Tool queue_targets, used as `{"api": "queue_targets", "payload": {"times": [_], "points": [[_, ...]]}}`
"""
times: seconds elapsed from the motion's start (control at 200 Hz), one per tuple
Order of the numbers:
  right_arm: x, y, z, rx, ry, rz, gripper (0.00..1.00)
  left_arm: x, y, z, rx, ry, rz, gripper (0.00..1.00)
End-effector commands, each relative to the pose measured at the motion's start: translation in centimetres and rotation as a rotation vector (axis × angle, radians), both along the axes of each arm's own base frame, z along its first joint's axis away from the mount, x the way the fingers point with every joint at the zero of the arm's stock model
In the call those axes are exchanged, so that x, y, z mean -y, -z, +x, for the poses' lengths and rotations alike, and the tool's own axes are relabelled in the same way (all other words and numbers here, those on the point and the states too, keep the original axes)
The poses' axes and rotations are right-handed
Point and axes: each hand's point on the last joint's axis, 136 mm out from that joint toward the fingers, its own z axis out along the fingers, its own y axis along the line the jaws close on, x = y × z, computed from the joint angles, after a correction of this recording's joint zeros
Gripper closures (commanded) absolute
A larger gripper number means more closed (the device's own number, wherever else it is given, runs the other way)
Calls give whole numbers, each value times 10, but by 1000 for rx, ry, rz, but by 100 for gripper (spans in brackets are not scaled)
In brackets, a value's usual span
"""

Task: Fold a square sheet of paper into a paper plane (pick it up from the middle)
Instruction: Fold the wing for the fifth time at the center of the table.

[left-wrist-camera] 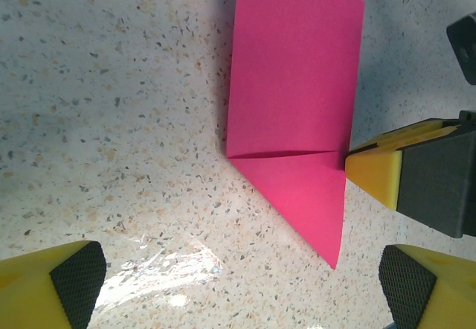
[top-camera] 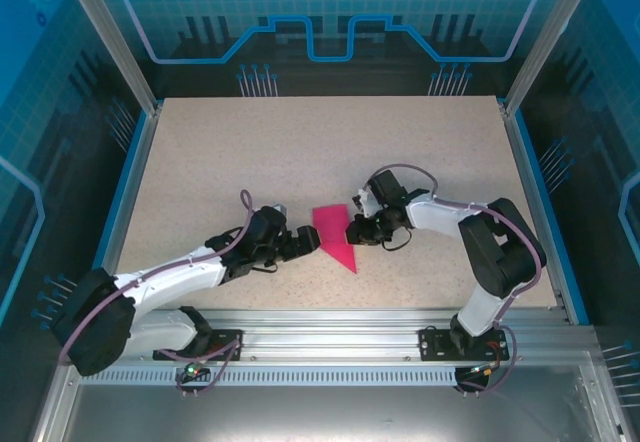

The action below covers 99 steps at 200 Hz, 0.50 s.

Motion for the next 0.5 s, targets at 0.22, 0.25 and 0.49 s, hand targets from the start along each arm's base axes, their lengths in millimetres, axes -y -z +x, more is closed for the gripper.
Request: {"api": "queue_targets", "payload": {"times": [0.22, 0.25, 0.49], "points": [[9, 20, -7, -45, 0, 27, 82, 29, 1, 18, -29, 43, -48, 2], [10, 21, -7, -48, 1, 27, 82, 31, 2, 20, -32, 46, -49, 2], [13, 22, -6, -54, 7, 34, 82, 55, 6, 36, -54, 77, -85, 9]]}}
